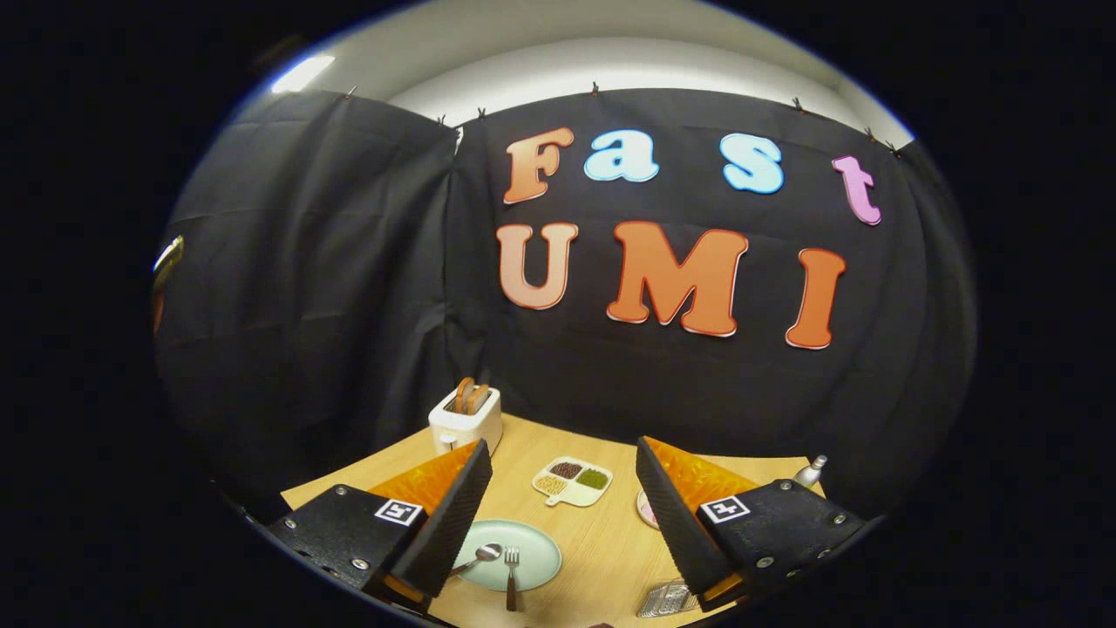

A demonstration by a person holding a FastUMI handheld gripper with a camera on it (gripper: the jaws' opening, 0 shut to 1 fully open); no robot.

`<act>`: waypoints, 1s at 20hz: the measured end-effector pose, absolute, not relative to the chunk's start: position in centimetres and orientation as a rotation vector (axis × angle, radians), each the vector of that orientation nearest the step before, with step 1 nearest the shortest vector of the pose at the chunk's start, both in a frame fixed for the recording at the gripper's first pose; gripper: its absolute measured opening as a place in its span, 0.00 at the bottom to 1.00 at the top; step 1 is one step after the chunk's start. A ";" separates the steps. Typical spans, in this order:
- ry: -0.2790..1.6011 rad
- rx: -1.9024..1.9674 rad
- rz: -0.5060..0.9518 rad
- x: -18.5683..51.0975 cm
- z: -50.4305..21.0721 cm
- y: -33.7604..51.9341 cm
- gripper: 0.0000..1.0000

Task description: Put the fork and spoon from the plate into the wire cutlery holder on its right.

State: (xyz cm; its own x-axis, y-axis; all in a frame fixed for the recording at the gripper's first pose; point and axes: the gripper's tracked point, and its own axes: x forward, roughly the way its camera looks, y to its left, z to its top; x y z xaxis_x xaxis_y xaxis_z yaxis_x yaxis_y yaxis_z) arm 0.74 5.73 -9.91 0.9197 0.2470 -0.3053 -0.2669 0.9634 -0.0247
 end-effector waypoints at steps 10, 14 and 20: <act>0.713 -0.055 0.479 -1.3 -21.0 8.9 0.95; 0.968 -0.037 0.472 -2.6 -27.0 10.0 0.91; 1.269 -0.055 0.423 -3.8 -35.5 11.6 0.80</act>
State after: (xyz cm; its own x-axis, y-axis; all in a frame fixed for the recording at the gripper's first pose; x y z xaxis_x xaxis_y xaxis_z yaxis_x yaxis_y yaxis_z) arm -3.80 11.60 -35.49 0.2308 0.2780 -0.9324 -0.3375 0.9217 0.1913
